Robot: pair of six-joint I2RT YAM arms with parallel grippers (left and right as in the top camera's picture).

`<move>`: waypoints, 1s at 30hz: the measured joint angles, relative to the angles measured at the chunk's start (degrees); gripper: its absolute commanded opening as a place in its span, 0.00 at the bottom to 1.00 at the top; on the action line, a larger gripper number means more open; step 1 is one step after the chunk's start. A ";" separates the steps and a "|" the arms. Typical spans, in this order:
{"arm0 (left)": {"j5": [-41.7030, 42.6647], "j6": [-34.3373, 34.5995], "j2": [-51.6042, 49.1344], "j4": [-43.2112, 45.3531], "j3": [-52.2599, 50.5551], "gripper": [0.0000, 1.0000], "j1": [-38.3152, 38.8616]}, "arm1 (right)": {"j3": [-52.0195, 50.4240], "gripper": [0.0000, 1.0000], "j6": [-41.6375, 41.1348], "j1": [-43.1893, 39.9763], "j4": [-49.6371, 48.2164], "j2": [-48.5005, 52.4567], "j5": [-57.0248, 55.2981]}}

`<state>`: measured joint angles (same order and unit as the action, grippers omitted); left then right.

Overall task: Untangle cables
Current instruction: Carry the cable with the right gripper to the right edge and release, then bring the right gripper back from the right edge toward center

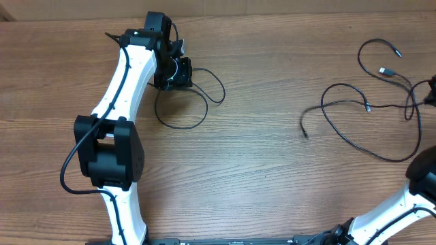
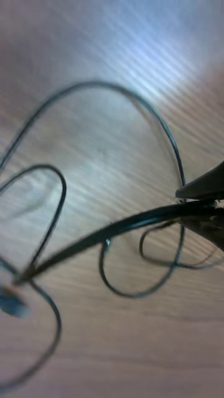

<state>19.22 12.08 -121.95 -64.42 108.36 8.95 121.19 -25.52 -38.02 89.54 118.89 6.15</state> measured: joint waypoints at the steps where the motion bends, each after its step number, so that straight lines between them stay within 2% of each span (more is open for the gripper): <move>1: 0.00 0.00 0.00 0.00 0.00 0.17 0.00 | -0.61 0.05 -0.22 -0.66 -0.04 0.00 -0.61; 12: 0.00 -0.02 0.00 0.17 0.00 0.17 0.00 | -10.14 0.10 -2.71 -8.76 -3.50 0.02 -2.82; 16: 0.00 0.00 0.00 0.17 0.00 0.17 0.00 | -12.85 0.20 -2.78 -11.10 -5.05 0.11 -3.10; 17: -0.02 0.00 0.00 0.20 0.00 0.17 0.00 | -13.18 0.24 -2.80 -11.65 -5.33 0.11 -3.21; 19: 0.00 0.00 0.00 0.17 0.00 0.17 0.00 | -13.70 0.43 -3.08 -13.11 -5.51 0.11 -3.21; 20: 0.00 -0.02 0.00 0.17 0.00 0.17 0.00 | -13.79 0.94 -2.84 -13.88 -5.53 0.13 -3.21; 21: 0.00 0.00 0.00 0.17 0.00 0.17 0.00 | -13.79 0.99 -2.82 -14.51 -5.57 0.13 -3.28; 30: 0.00 0.00 0.00 0.20 0.00 0.18 0.00 | -13.79 1.00 -2.97 -16.63 -5.62 0.13 -2.99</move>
<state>19.22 12.08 -121.95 -64.23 108.36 8.95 107.39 -28.49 -54.65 83.92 119.02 3.16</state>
